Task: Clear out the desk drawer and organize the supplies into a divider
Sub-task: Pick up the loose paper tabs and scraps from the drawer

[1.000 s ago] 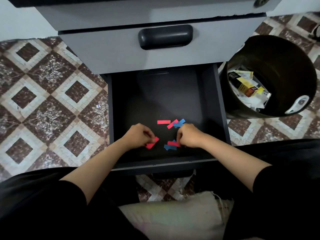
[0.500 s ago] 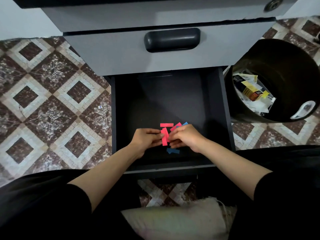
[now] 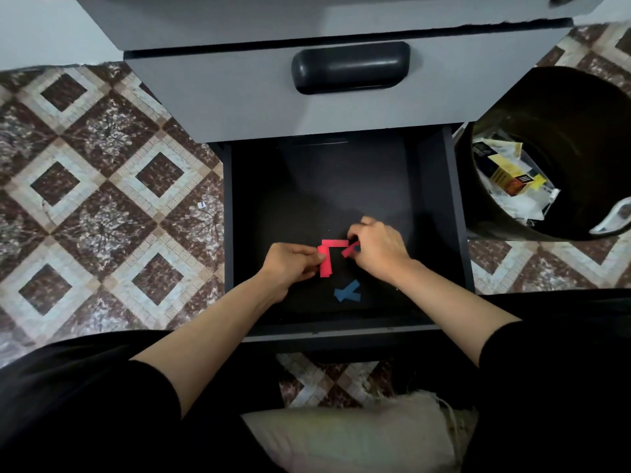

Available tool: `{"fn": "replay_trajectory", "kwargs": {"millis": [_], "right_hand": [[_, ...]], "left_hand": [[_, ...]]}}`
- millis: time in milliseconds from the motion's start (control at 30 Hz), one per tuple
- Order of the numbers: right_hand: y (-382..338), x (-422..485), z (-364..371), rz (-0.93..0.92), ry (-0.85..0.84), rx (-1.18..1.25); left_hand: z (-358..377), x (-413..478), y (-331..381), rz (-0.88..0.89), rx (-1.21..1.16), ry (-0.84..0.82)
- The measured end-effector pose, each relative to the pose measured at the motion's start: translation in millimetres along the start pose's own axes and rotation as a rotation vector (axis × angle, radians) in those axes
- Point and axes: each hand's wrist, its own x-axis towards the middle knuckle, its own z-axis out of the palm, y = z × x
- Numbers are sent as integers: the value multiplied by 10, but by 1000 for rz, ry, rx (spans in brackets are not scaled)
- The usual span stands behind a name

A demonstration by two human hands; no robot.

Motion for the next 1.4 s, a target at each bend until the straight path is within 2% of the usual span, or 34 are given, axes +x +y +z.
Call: {"fn": "replay_trajectory", "kwargs": {"millis": [133,367,500,633,733,933,1167,1233,1400], "right_hand": [[-18,-7,123,12,-1,-10],[-11,-24,139,54,-28,38],[-13,-4,104,89,9,230],[-128,43,72,9,12,417],[-236,106,126,-13,3,355],[-363,119,159,35,-23,74],[-330,89,150,50,-27,6],[-290,71,171,80,-33,77],[-195,-25,-84,184,11,480]], "left_hand": [[-13,18,22,46,52,-11],[-128,122,-35,41,183,76],[-149,119,-18,53,199,88],[-148,131,-2,65,205,103],[-186,145,11,100,214,117],[-216,147,22,132,222,125],[-202,123,8,132,245,100],[-183,104,25,139,249,95],[-83,-63,182,182,225,59]]}}
